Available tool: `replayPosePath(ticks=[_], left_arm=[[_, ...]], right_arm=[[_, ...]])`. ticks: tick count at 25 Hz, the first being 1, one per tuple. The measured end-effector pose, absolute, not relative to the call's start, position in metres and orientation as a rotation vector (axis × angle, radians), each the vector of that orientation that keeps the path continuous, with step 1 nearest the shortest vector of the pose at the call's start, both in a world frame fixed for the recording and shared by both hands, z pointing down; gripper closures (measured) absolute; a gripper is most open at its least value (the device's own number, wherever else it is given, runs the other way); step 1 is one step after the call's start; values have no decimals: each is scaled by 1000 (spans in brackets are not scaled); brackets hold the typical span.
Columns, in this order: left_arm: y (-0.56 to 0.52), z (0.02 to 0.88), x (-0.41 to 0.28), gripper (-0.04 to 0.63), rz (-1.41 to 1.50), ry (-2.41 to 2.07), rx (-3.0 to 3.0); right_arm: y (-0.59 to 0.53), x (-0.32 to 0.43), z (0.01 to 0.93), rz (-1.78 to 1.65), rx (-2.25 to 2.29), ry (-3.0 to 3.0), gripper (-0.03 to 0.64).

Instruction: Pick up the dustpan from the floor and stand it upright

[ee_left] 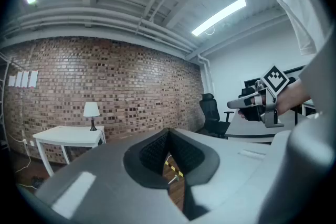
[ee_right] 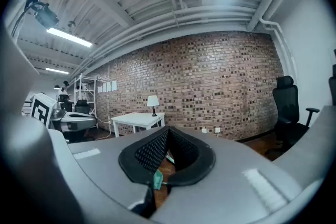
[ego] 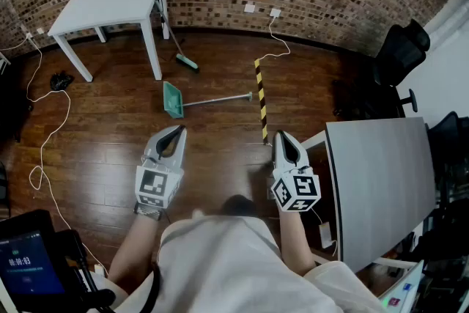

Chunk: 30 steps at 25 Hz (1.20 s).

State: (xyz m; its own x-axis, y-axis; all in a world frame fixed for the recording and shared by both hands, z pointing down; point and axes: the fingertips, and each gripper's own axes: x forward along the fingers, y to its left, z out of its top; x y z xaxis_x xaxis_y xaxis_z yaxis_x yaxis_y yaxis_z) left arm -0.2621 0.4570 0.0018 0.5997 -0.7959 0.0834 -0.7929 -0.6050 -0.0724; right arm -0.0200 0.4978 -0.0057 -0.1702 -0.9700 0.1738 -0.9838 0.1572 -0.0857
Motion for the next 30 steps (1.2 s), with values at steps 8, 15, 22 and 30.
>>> replayPosePath(ticks=[8, 15, 22, 30], left_arm=[[407, 24, -252, 594, -202, 1410, -2791], [301, 44, -213, 595, -275, 1443, -2761], [157, 35, -159, 594, -246, 1556, -2731], [69, 33, -126, 594, -368, 1520, -2716]], right_arm=[[437, -8, 26, 305, 1905, -2297, 603], [320, 35, 68, 397, 1870, -2299, 603], [161, 89, 67, 422, 1775, -2379, 603], [51, 122, 56, 435, 1765, -2440, 603]])
